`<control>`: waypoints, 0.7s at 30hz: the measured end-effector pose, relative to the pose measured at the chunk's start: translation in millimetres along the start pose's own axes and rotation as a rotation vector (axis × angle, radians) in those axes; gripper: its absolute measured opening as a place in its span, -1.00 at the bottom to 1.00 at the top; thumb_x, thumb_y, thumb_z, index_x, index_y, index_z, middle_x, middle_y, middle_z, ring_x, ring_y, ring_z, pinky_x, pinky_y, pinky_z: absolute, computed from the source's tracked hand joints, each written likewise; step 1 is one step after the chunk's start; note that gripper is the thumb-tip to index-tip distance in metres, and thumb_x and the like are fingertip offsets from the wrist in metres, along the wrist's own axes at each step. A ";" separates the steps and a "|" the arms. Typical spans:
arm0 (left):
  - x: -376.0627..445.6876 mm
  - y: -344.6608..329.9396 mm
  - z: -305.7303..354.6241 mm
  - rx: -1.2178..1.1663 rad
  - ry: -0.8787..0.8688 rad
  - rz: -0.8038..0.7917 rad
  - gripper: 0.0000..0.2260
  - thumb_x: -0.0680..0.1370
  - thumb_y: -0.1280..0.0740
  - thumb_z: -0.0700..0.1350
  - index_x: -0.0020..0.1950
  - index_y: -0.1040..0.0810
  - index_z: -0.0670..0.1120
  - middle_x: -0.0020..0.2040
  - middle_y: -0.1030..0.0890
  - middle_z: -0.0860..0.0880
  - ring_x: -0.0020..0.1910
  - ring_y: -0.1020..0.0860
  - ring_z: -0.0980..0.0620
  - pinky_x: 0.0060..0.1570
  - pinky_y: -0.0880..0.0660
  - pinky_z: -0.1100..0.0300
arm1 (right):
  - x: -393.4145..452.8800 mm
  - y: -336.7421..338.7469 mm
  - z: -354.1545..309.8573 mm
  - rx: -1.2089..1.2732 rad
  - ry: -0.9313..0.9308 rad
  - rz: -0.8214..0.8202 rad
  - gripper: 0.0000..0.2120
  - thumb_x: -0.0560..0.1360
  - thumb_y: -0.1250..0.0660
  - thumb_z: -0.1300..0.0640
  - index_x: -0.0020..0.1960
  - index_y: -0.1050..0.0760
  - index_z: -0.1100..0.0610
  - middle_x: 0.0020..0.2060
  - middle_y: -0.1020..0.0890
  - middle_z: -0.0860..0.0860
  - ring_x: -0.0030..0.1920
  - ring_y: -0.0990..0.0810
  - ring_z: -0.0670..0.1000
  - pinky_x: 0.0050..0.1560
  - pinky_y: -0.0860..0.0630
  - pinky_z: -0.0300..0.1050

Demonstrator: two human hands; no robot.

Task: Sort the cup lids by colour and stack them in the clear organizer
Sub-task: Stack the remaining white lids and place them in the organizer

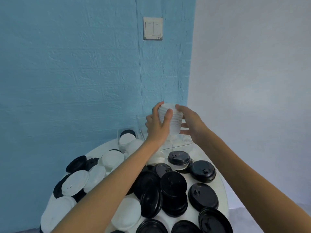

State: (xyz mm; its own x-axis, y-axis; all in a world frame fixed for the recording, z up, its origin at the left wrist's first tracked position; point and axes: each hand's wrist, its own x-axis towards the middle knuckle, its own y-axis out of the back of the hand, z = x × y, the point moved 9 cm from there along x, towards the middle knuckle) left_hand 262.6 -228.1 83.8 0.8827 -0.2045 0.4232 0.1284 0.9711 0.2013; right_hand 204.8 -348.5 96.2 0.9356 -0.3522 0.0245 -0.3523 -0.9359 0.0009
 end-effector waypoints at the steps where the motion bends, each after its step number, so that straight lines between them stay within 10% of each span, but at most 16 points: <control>1: 9.2 -7.6 -1.0 0.006 0.009 -0.014 -0.47 0.46 -0.10 0.44 0.42 -0.26 0.37 0.29 -0.30 -0.08 0.30 -0.30 -0.09 0.33 -0.29 -0.07 | 10.2 5.0 -1.7 0.008 0.010 0.018 -0.67 0.62 -0.25 -0.13 0.28 -0.54 0.02 0.10 -0.64 0.00 0.09 -0.64 0.06 -0.09 -0.58 -0.07; 14: 67.3 -67.1 -72.4 0.180 0.062 -0.290 -0.49 0.60 -0.29 0.27 0.52 -0.33 0.17 0.20 -0.56 -0.07 0.13 -0.57 -0.03 0.01 -0.56 0.17 | 96.0 40.0 77.1 -0.001 -0.098 0.195 -0.65 0.63 -0.14 -0.04 0.36 -0.41 0.03 0.18 -0.56 0.06 0.12 -0.56 0.07 0.25 -0.56 0.17; 21: 78.8 -64.8 -86.4 0.620 0.009 -0.329 -0.44 0.53 -0.19 0.44 0.47 -0.33 0.25 0.11 -0.60 0.04 0.27 -0.31 0.02 0.14 -0.11 0.07 | 111.6 37.8 100.5 -0.034 -0.146 0.196 -0.63 0.56 -0.10 -0.07 0.27 -0.44 0.04 0.13 -0.58 0.06 0.13 -0.56 0.10 0.15 -0.52 0.10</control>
State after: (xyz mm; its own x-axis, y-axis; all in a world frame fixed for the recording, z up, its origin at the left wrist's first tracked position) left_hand 362.8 -296.5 27.7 0.8460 -0.4724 0.2472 0.1104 0.6088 0.7856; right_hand 298.2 -424.2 -1.5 0.8416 -0.5273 -0.1171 -0.5261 -0.8493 0.0438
